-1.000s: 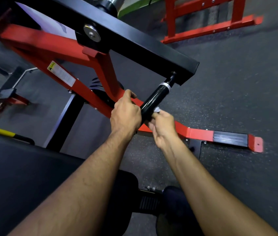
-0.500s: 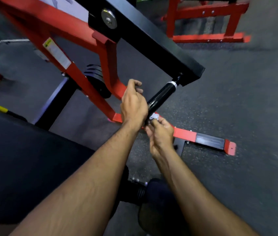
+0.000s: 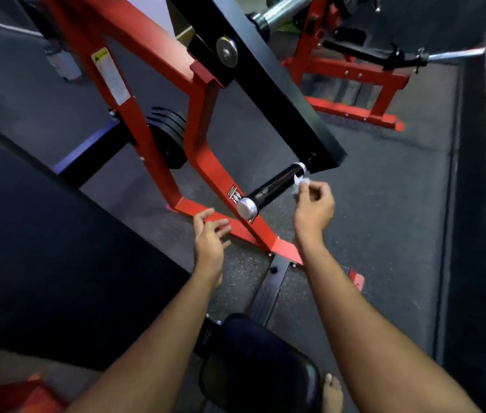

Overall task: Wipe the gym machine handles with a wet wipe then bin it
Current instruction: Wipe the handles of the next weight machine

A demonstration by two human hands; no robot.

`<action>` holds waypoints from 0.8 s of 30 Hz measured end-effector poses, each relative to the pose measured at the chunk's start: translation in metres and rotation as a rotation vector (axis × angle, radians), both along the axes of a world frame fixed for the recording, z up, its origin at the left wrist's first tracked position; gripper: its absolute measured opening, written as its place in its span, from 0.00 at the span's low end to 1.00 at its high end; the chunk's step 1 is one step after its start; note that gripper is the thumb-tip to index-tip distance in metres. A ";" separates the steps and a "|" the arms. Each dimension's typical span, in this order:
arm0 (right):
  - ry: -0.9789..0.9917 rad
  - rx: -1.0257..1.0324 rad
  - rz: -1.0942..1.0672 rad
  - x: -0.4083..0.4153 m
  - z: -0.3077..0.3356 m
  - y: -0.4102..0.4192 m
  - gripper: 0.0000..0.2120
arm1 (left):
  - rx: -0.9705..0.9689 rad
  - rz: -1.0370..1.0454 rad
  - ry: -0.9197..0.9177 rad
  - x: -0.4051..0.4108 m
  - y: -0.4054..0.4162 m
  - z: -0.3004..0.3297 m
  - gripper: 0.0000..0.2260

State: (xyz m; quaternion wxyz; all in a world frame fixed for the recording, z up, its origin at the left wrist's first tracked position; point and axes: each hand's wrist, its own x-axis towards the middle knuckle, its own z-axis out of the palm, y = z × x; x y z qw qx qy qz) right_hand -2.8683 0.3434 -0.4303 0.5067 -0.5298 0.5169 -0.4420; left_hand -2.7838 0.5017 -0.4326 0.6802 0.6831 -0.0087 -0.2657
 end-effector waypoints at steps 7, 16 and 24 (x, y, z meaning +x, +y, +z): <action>0.405 -0.366 0.508 0.025 0.021 -0.035 0.05 | -0.014 -0.036 -0.060 -0.001 -0.011 0.024 0.13; 0.123 -0.564 0.867 -0.002 0.023 0.032 0.05 | -0.025 0.040 -0.153 -0.003 -0.039 0.048 0.09; 0.289 -0.814 0.979 -0.008 -0.004 -0.084 0.09 | 0.231 -0.035 -0.404 -0.006 -0.078 0.056 0.13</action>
